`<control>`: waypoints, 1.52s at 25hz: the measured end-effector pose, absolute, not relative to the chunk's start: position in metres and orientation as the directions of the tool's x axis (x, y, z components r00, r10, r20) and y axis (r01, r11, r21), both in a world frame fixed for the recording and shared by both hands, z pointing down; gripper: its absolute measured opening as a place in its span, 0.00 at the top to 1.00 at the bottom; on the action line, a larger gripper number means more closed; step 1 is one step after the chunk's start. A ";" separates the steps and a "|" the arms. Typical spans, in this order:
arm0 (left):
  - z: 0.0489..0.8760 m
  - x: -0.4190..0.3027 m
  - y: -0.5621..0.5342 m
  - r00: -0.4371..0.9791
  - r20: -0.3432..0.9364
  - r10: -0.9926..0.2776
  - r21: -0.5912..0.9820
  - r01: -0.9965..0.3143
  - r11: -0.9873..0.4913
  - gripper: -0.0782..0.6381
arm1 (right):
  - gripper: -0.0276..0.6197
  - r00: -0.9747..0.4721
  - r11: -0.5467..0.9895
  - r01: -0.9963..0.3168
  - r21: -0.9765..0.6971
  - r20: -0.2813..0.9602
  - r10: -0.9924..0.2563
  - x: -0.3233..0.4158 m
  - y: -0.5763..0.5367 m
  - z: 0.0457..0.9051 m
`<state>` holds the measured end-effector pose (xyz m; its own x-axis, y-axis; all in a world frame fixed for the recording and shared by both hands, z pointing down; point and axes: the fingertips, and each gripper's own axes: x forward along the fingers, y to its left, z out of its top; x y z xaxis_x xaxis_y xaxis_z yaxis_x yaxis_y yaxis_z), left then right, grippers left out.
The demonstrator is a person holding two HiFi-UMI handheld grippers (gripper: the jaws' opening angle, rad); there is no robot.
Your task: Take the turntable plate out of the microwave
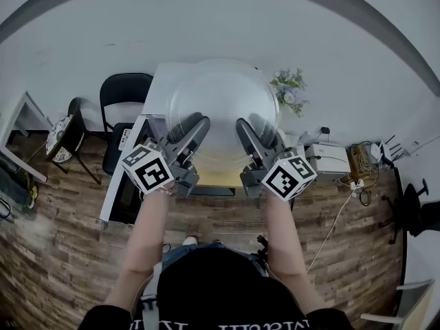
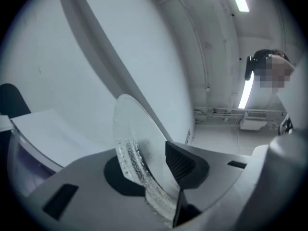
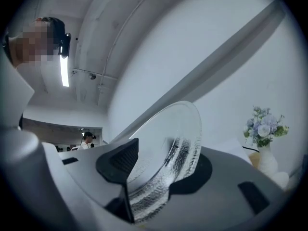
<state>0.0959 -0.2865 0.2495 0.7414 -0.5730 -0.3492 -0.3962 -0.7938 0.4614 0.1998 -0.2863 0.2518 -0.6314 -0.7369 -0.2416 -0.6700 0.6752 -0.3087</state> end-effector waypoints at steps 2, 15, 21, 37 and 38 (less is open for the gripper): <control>0.240 0.097 -0.286 0.742 -0.368 -0.560 0.415 -0.408 -0.813 0.73 | 0.64 -0.628 0.686 -0.673 -0.276 -0.275 -0.728 0.202 -0.286 0.243; 0.212 0.100 -0.282 0.751 -0.422 -0.508 0.188 -0.475 -0.859 0.68 | 0.63 -0.624 0.704 -0.703 -0.101 -0.386 -0.679 0.202 -0.279 0.209; 0.209 0.098 -0.285 0.742 -0.426 -0.518 0.151 -0.506 -0.849 0.66 | 0.62 -0.629 0.707 -0.703 -0.075 -0.397 -0.668 0.199 -0.282 0.206; 0.198 0.092 -0.288 0.726 -0.444 -0.525 0.135 -0.525 -0.840 0.65 | 0.62 -0.643 0.715 -0.698 -0.038 -0.407 -0.649 0.194 -0.285 0.194; 0.198 0.092 -0.288 0.727 -0.443 -0.524 0.131 -0.526 -0.840 0.65 | 0.62 -0.643 0.715 -0.698 -0.037 -0.408 -0.648 0.193 -0.285 0.194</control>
